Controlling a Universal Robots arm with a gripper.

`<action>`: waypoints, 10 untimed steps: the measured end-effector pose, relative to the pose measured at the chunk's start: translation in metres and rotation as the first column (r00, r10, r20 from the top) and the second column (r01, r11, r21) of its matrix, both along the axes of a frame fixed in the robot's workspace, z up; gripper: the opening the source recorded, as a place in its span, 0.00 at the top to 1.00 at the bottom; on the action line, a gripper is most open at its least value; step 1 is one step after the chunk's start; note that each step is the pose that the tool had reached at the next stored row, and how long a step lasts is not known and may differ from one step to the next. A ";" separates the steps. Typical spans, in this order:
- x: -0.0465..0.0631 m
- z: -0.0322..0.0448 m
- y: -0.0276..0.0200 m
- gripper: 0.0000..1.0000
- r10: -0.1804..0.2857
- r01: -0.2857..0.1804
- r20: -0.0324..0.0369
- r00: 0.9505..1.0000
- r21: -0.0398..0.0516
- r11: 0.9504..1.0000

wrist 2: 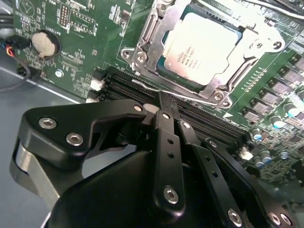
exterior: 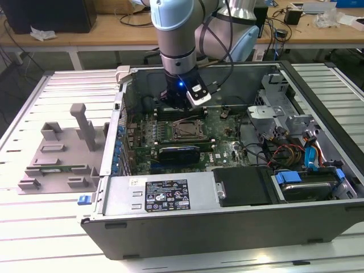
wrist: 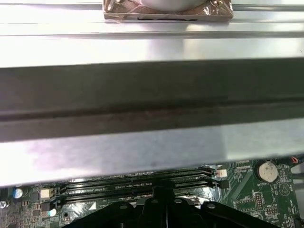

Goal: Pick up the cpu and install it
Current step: 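Install the first cpu locking lever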

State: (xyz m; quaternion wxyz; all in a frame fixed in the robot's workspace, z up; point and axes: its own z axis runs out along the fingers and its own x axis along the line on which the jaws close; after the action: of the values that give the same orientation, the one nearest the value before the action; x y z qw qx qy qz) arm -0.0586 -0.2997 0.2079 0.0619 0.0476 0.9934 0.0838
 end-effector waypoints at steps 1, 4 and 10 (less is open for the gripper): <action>0.000 -0.0009 0.0000 0.89 -0.014 0.014 0.000 1.000 0.000 1.000; 0.000 -0.0018 -0.0001 0.89 -0.033 0.033 0.000 0.999 -0.001 0.999; 0.000 -0.0021 -0.0001 0.89 -0.055 0.055 0.000 0.998 -0.013 0.998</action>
State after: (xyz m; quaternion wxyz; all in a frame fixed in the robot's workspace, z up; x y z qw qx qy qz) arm -0.0585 -0.2999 0.2058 0.0645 0.0747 0.9922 0.0758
